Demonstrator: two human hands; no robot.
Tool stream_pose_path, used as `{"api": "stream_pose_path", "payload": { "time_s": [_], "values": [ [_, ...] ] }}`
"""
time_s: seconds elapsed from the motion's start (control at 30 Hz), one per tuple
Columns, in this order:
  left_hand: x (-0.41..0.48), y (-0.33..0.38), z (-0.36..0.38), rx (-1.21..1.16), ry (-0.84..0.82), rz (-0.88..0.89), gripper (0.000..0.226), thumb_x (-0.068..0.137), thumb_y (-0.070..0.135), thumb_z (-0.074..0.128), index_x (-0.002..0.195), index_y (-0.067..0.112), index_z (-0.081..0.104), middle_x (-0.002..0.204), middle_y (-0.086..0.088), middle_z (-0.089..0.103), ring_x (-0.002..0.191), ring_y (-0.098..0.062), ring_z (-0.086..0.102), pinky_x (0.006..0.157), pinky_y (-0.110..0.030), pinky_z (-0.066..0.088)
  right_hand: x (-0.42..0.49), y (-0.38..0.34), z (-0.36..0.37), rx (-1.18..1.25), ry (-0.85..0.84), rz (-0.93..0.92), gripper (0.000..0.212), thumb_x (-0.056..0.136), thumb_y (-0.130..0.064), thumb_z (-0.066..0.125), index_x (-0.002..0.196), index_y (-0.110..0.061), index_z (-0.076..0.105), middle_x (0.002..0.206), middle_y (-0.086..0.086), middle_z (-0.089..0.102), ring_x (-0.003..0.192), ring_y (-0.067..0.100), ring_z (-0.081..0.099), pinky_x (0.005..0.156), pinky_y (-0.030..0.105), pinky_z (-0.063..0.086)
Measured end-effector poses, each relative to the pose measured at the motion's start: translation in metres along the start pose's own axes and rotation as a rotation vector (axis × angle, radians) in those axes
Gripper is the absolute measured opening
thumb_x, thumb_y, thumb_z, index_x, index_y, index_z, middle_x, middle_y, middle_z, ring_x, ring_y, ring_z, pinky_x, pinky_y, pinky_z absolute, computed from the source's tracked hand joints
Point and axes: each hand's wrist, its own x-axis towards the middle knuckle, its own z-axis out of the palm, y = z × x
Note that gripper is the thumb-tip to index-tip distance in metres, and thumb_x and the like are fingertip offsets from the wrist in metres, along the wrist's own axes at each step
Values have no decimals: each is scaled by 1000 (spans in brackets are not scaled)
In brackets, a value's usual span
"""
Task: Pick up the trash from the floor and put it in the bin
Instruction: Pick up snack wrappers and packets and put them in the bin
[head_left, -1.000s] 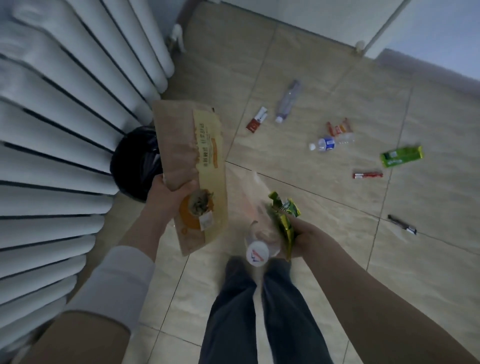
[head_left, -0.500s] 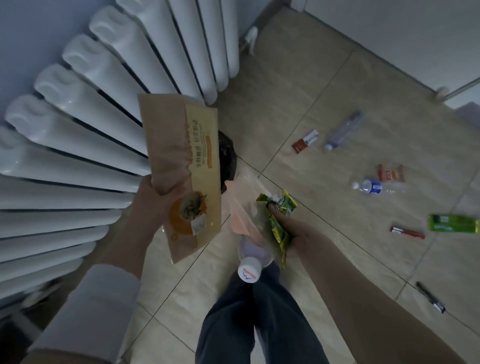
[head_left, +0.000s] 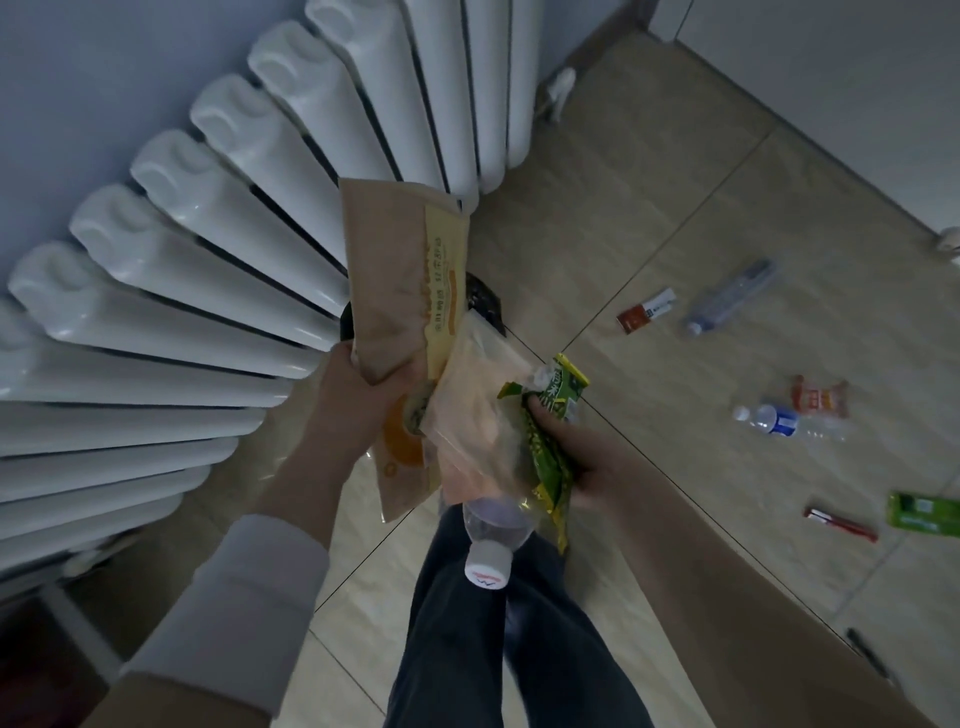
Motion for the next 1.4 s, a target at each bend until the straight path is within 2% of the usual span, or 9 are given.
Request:
{"api": "stream_pose_path", "payload": {
  "time_s": [0.1,0.2,0.3,0.47,0.63,0.83,0.93,1.13,1.4],
  "values": [
    [11,-5,1,-41,7,-10,53,73,33,74,118,11,57,94,1,67,77,-11,63,52,-18,44,12,-2,3,-26,46,25,26,90,-32,56,97,-8,61,83,8,69,72,21,68,70,34,57],
    [26,-12,0,-47,-33,-63,50,77,32,68,121,12,55,107,-7,67,90,-21,64,62,-24,48,30,-5,12,-20,98,47,23,88,-30,59,90,-7,64,72,9,73,63,23,71,62,34,59],
    [50,-20,1,-64,-79,-90,40,79,17,63,117,5,57,102,-13,67,87,-25,62,55,-22,45,58,-16,25,5,117,50,23,86,-30,62,86,-7,66,71,11,74,63,24,71,66,38,59],
    [123,-43,13,-126,-76,-89,41,79,11,62,118,-1,56,92,-12,65,74,-18,60,47,-15,44,130,-52,39,-11,179,50,21,82,-27,68,87,-7,66,67,14,75,55,28,72,49,44,59],
    [183,-73,26,-125,-170,-254,53,77,21,69,123,1,54,119,-23,62,111,-37,58,93,-49,50,189,-69,39,-169,286,144,67,67,-36,79,124,-10,55,119,16,65,112,35,60,102,54,42],
    [205,-89,25,-149,-220,-359,66,84,12,63,141,2,31,136,-18,50,121,-33,52,98,-37,47,207,-73,43,-490,432,131,94,67,-60,70,140,-17,28,145,18,41,127,41,44,100,60,41],
    [205,-88,24,-202,-158,-319,80,80,5,65,145,4,17,143,-17,41,129,-32,44,106,-43,41,212,-67,46,-700,481,57,107,66,-63,68,146,-14,16,150,15,34,135,36,35,107,56,32],
    [203,-93,30,284,-122,-225,103,83,34,61,146,8,-17,158,-15,-17,146,-31,-12,118,-43,3,216,-55,58,-1434,412,-42,98,76,-68,52,151,-22,9,150,19,31,137,38,32,111,48,34],
    [218,-115,36,361,-98,-250,110,82,55,54,144,6,-23,157,-19,-18,146,-34,-12,117,-45,3,225,-39,56,-1701,324,-58,88,85,-67,38,150,-13,16,156,20,21,145,37,18,116,50,24]
  ]
}}
